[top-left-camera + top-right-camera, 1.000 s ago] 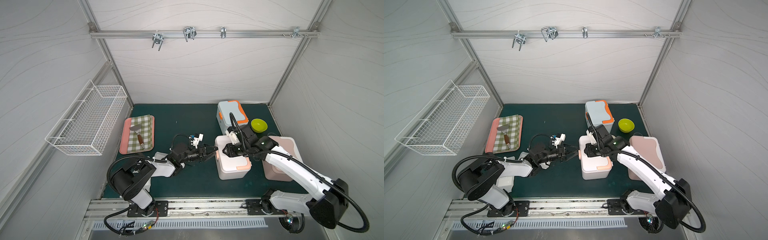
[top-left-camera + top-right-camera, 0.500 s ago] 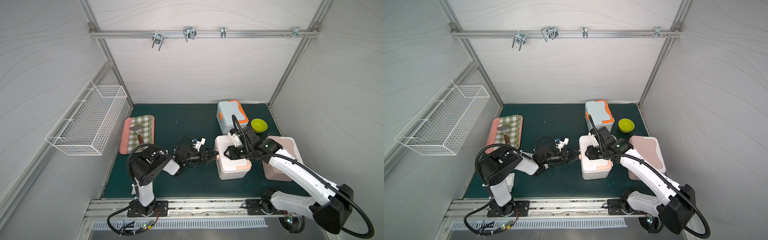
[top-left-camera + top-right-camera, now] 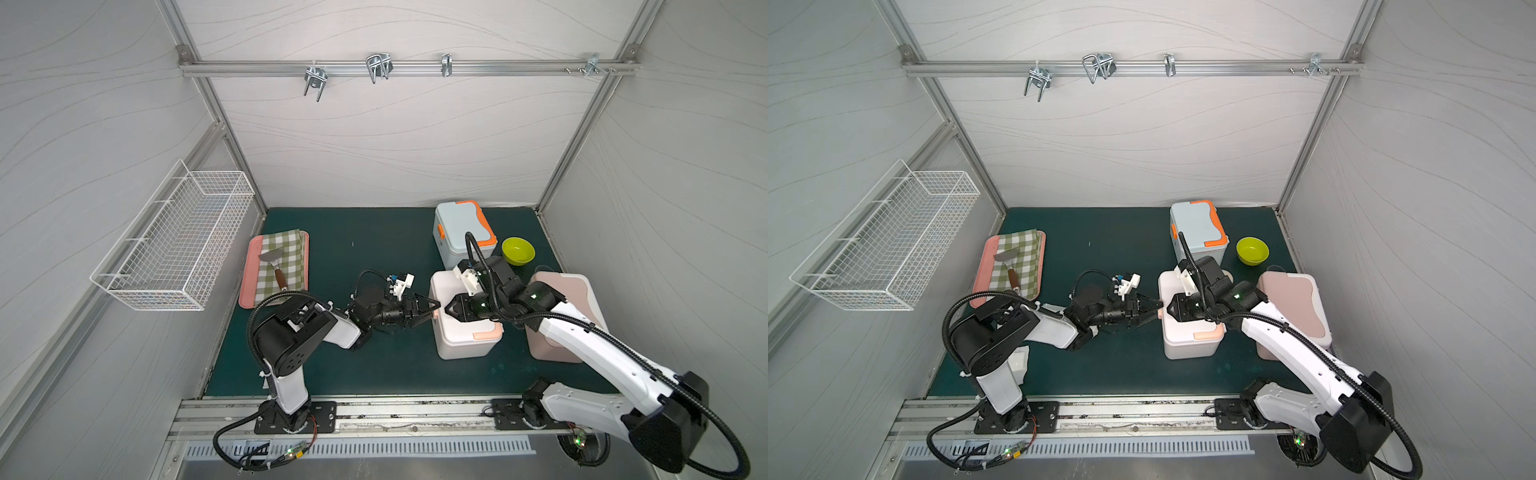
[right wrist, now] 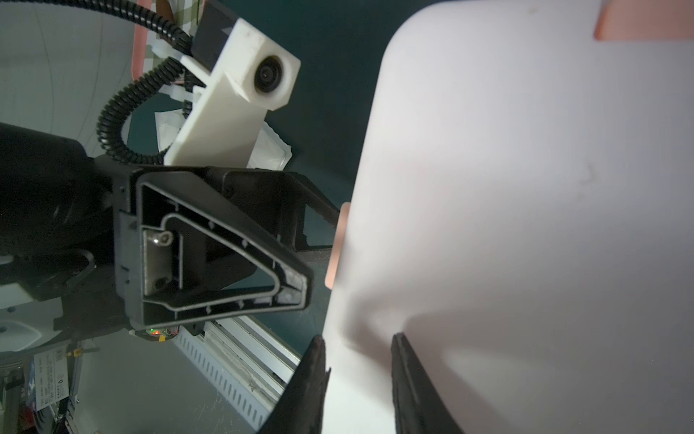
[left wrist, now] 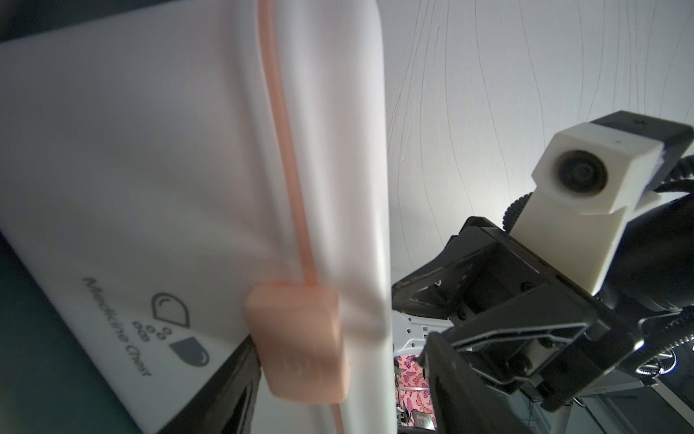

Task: Open first aid kits and take out gauze
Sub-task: Open the fastener of the first aid kit.

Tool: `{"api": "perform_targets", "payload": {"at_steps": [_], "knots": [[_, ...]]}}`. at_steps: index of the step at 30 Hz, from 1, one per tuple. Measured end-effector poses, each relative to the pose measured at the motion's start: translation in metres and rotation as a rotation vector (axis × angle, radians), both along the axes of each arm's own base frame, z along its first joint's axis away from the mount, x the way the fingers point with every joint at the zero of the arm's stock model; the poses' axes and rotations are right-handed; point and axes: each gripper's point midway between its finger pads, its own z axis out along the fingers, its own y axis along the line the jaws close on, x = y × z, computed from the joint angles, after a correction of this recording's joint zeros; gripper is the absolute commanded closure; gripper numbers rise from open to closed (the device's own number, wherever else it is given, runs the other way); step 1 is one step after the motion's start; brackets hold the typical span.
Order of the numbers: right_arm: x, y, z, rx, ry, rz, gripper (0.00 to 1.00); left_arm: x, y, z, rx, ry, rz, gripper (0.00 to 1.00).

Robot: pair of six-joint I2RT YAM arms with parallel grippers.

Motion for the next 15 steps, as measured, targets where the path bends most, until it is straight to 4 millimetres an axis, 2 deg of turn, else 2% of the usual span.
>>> {"api": "perform_targets", "payload": {"at_steps": [6, 8, 15], "knots": [[0.004, 0.003, -0.001, 0.006, -0.01, -0.002, 0.68, -0.002, 0.01, 0.006, 0.002, 0.01, 0.022, 0.31], [0.005, 0.003, -0.001, 0.007, -0.011, -0.003, 0.69, -0.003, 0.011, 0.023, -0.039, -0.032, 0.021, 0.31], [0.006, 0.005, 0.0, 0.016, -0.014, -0.006, 0.64, -0.004, 0.015, 0.022, -0.04, -0.028, 0.032, 0.3]]}}
